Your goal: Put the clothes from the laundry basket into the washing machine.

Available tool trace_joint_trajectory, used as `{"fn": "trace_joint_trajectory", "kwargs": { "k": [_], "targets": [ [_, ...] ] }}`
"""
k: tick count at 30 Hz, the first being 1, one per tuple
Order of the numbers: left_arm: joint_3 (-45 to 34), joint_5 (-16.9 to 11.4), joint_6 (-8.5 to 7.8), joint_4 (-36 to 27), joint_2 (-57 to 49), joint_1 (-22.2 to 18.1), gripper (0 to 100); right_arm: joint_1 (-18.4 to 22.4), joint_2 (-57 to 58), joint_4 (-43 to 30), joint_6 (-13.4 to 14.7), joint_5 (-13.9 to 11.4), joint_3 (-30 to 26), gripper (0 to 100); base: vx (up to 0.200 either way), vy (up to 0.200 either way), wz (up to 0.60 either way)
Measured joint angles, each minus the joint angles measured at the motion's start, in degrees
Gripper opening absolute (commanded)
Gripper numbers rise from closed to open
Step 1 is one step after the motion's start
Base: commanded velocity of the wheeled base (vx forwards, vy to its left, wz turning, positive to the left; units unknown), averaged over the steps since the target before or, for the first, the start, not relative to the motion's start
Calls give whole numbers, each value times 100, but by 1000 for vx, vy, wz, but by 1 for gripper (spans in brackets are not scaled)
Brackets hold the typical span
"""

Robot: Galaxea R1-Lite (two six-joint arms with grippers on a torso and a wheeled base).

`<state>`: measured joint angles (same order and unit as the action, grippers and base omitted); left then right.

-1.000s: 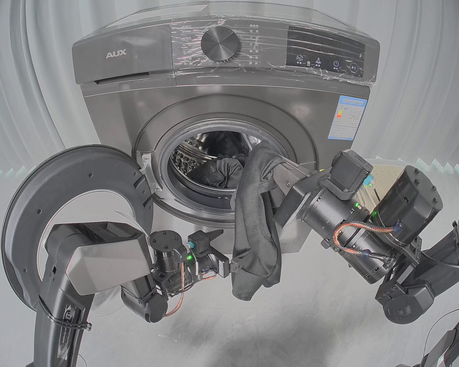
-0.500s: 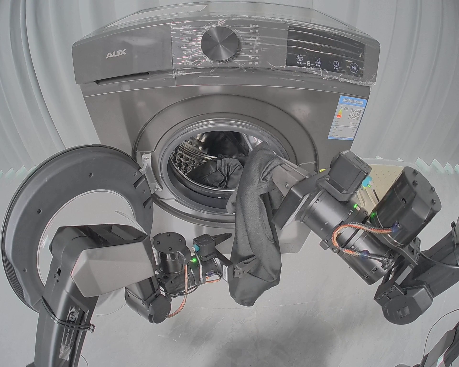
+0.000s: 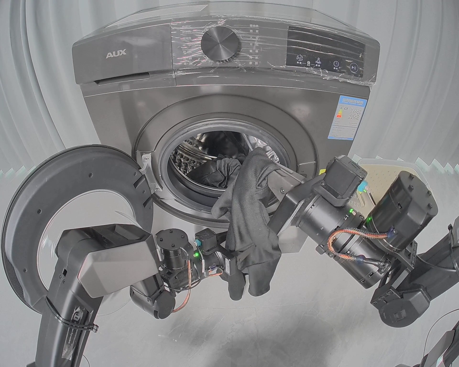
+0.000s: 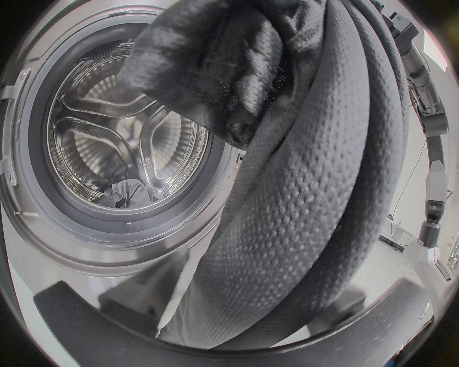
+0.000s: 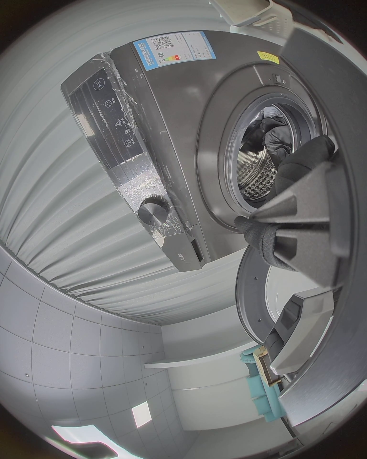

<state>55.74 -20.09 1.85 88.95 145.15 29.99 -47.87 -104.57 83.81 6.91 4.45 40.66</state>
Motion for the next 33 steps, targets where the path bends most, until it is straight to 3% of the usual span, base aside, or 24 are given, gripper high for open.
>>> {"fn": "trace_joint_trajectory", "kwargs": {
  "k": [5, 12, 20, 33],
  "targets": [
    [88, 178, 20, 2, 9, -87, 0, 39, 18, 0, 0, -10, -94, 0, 0, 0, 0],
    [123, 435, 17, -5, -118, -329, 0, 140, 155, -49, -29, -158, -667, 0, 0, 0, 0],
    [-72, 560, 24, -5, -646, -500, 0, 306, 121, -50, -89, -227, -1442, 0, 0, 0, 0],
    [-701, 628, 28, -5, -1743, -452, 0, 444, -581, 95, -82, -221, -1954, 0, 0, 0, 0]
  ]
}}
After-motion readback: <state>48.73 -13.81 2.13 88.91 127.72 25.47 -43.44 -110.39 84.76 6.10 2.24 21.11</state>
